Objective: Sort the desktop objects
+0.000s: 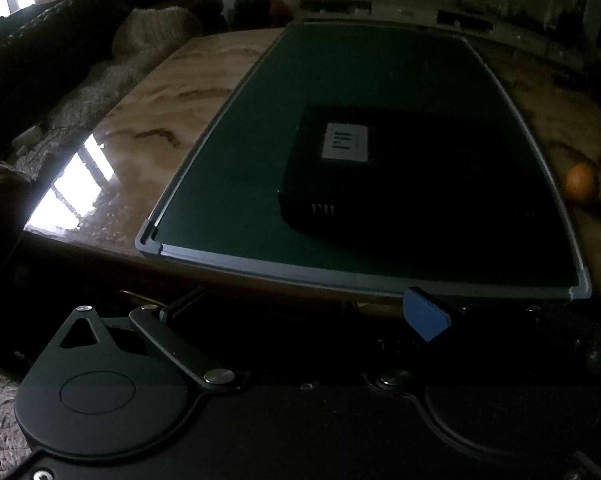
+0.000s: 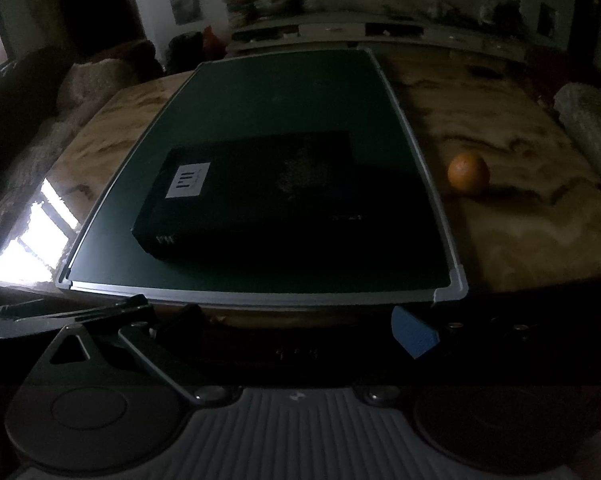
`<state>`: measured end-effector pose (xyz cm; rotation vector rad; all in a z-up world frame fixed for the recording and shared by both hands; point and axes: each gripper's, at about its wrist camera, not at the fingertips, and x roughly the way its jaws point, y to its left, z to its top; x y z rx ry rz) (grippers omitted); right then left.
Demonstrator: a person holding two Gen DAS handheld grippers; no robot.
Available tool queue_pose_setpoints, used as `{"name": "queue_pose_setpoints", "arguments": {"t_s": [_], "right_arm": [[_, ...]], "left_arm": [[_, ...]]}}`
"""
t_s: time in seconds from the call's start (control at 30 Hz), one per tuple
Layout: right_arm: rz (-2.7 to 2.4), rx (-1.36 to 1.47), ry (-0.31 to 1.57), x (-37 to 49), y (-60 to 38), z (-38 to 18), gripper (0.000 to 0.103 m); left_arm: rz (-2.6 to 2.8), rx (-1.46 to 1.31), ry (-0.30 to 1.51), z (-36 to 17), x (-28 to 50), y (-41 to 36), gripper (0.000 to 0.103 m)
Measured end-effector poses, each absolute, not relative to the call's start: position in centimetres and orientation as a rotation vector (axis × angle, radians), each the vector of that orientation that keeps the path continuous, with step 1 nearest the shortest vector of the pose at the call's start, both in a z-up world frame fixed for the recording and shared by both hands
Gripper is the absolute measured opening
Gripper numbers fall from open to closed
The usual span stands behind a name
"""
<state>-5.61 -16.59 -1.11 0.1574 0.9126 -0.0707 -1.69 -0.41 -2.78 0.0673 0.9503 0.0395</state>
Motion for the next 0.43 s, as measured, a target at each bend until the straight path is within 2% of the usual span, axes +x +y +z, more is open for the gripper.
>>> {"name": "queue_pose_setpoints", "arguments": {"t_s": [0.43], "right_arm": [[-0.071, 0.153, 0.903, -5.44, -16.78, -1.24, 0.103]], "left_arm": [[0.043, 0.071, 0.946, -2.94, -1.56, -0.50, 0.103]]}}
